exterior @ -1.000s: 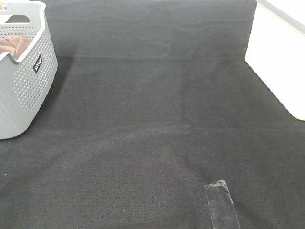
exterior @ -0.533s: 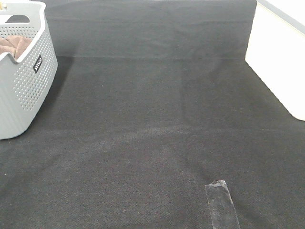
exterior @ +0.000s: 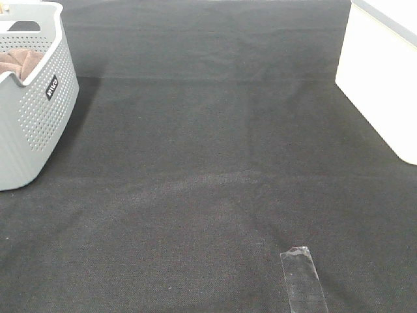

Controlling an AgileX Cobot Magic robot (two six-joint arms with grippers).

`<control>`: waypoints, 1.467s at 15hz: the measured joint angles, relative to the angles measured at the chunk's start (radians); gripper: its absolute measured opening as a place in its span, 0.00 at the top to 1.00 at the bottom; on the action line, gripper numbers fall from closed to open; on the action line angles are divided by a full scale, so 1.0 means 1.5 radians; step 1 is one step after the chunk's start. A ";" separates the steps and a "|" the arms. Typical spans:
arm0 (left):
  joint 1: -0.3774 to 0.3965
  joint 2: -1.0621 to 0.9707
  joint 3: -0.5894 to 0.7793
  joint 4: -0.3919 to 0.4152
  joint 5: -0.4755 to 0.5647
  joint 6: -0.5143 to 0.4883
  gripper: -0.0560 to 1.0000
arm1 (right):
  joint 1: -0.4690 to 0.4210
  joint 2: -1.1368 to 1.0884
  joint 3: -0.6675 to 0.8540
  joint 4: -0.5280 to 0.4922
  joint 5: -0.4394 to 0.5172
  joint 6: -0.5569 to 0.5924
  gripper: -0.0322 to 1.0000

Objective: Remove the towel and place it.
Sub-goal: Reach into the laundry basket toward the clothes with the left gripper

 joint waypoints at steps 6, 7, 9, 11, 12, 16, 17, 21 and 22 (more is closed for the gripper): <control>0.000 0.000 0.000 0.000 0.000 0.000 0.01 | 0.000 0.000 0.000 0.000 0.000 0.000 0.23; 0.000 0.000 0.000 0.000 0.000 0.000 0.01 | 0.000 0.000 0.000 0.000 0.000 0.000 0.23; 0.000 0.000 0.000 0.000 0.000 0.000 0.01 | 0.000 0.000 0.000 0.000 0.000 0.000 0.23; 0.000 0.000 0.000 0.000 0.000 0.000 0.01 | 0.000 0.000 0.000 0.000 0.000 0.000 0.23; 0.000 0.000 0.000 0.000 0.000 0.000 0.01 | 0.000 0.000 0.000 0.000 0.000 0.000 0.23; 0.000 0.059 -0.070 0.000 0.045 0.119 0.01 | 0.000 0.000 0.000 0.000 0.000 0.000 0.23; 0.000 0.085 -0.091 0.000 0.058 0.144 0.01 | 0.000 0.000 0.000 0.000 0.000 0.000 0.23; 0.000 0.473 -0.353 0.018 0.095 0.304 0.01 | 0.000 0.000 0.000 0.000 0.000 0.000 0.23; 0.000 0.511 -0.377 0.021 0.095 0.320 0.01 | 0.000 0.000 0.000 0.000 0.000 0.000 0.23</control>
